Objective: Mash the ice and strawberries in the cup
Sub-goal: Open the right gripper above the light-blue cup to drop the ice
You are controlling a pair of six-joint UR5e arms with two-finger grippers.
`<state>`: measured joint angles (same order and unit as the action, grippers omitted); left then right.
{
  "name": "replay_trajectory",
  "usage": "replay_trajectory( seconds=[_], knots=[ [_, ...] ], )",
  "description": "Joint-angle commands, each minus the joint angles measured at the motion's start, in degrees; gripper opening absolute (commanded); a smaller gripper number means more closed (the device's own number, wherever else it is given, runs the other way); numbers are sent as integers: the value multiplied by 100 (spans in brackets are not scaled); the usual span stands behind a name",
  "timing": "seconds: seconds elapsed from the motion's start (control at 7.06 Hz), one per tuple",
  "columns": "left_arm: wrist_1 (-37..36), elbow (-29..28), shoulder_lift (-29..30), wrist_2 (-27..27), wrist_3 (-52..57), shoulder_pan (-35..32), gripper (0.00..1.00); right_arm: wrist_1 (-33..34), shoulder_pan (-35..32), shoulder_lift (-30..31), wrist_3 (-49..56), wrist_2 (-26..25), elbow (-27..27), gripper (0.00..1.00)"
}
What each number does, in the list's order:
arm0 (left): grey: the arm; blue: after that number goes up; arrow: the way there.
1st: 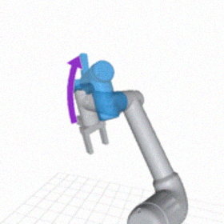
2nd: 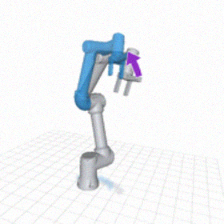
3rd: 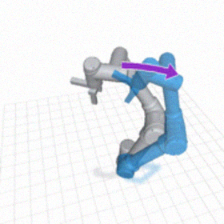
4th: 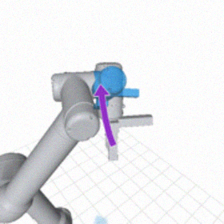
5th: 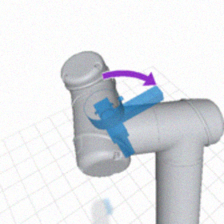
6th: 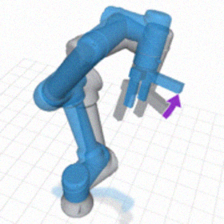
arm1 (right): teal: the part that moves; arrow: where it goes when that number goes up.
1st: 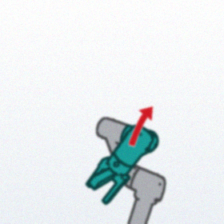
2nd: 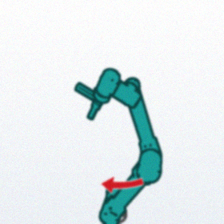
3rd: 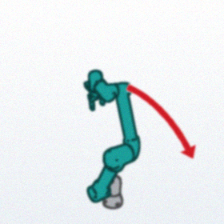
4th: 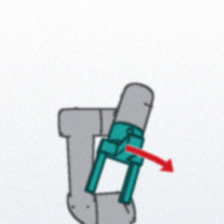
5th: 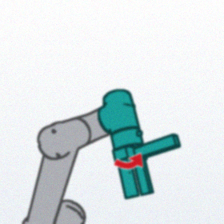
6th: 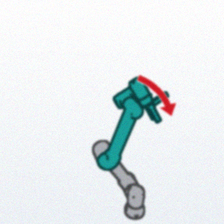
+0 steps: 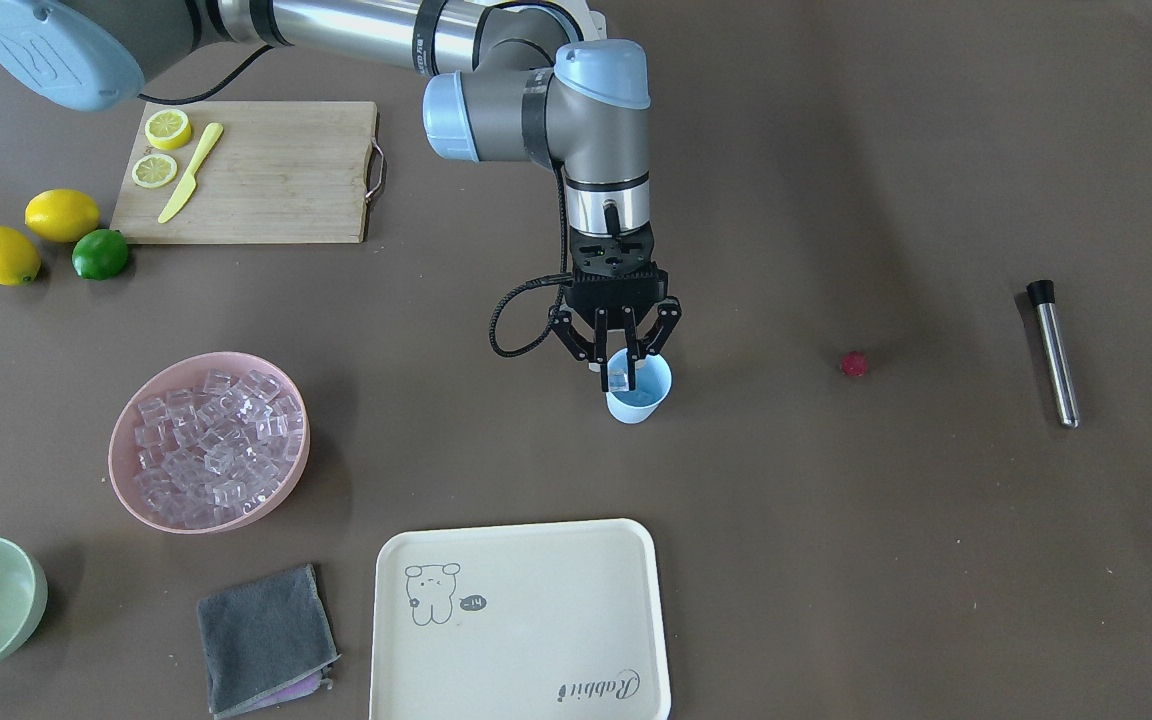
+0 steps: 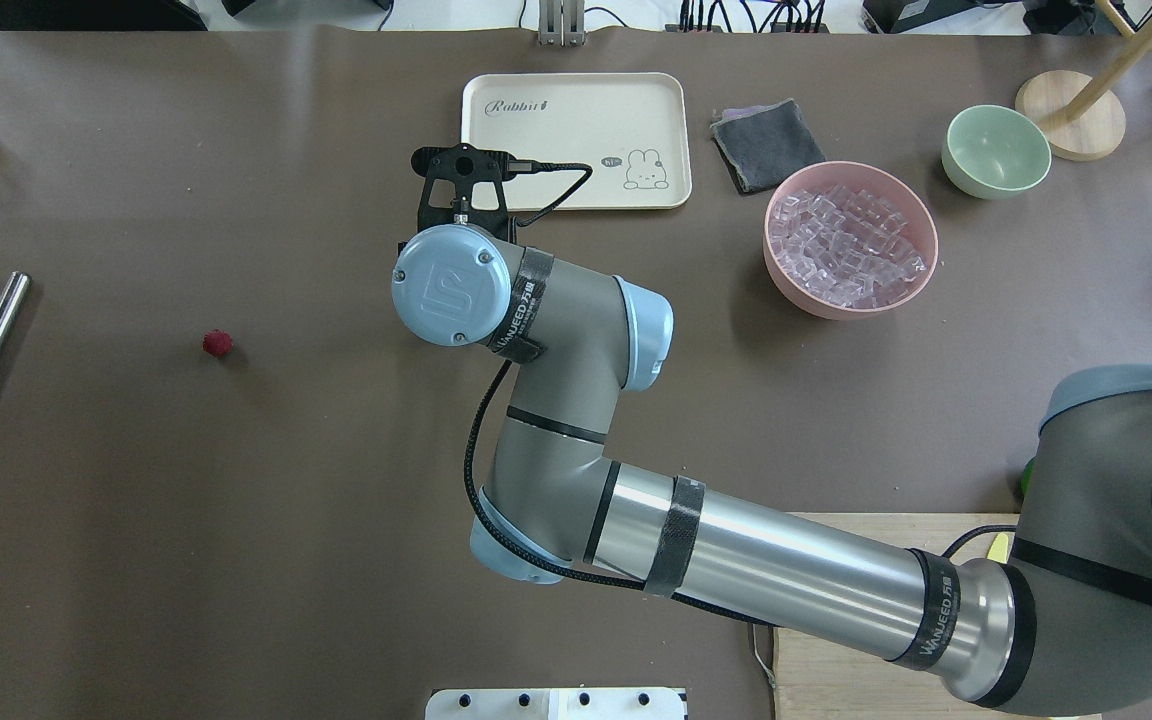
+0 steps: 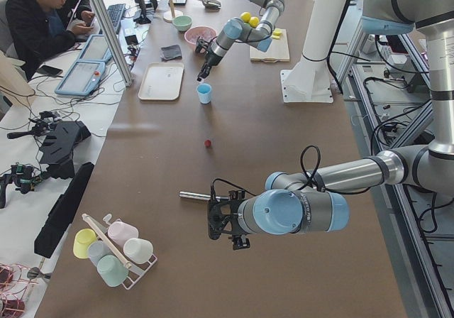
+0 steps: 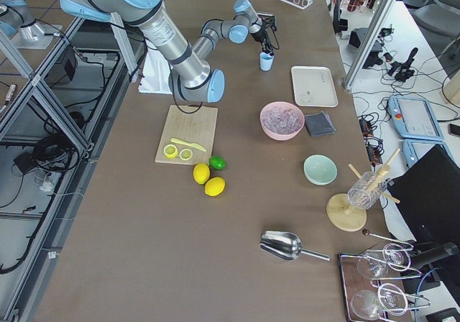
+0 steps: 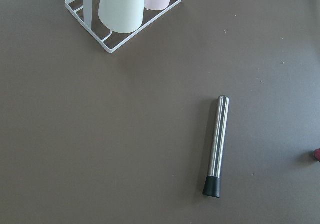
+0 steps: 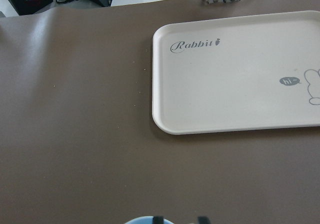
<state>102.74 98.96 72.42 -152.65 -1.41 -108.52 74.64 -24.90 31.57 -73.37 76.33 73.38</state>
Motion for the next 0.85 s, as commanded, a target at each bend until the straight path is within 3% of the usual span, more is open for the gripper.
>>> replay_trajectory(
  seconds=[0.0, 0.28, 0.42, 0.71],
  knots=[
    [9, -78, -26, -1, 0, 6, 99, -264, 81, 16, 43, -31, -61, 0],
    [9, -78, -17, 7, 0, 6, 99, -405, 143, 33, 43, -39, -70, 0],
    [0, -61, -8, 16, 0, -3, 99, -415, 143, 50, 34, -100, -70, 99],
    [-17, 9, 114, 95, -52, 49, 99, -372, -5, 260, 539, -40, 113, 100]
  ],
)
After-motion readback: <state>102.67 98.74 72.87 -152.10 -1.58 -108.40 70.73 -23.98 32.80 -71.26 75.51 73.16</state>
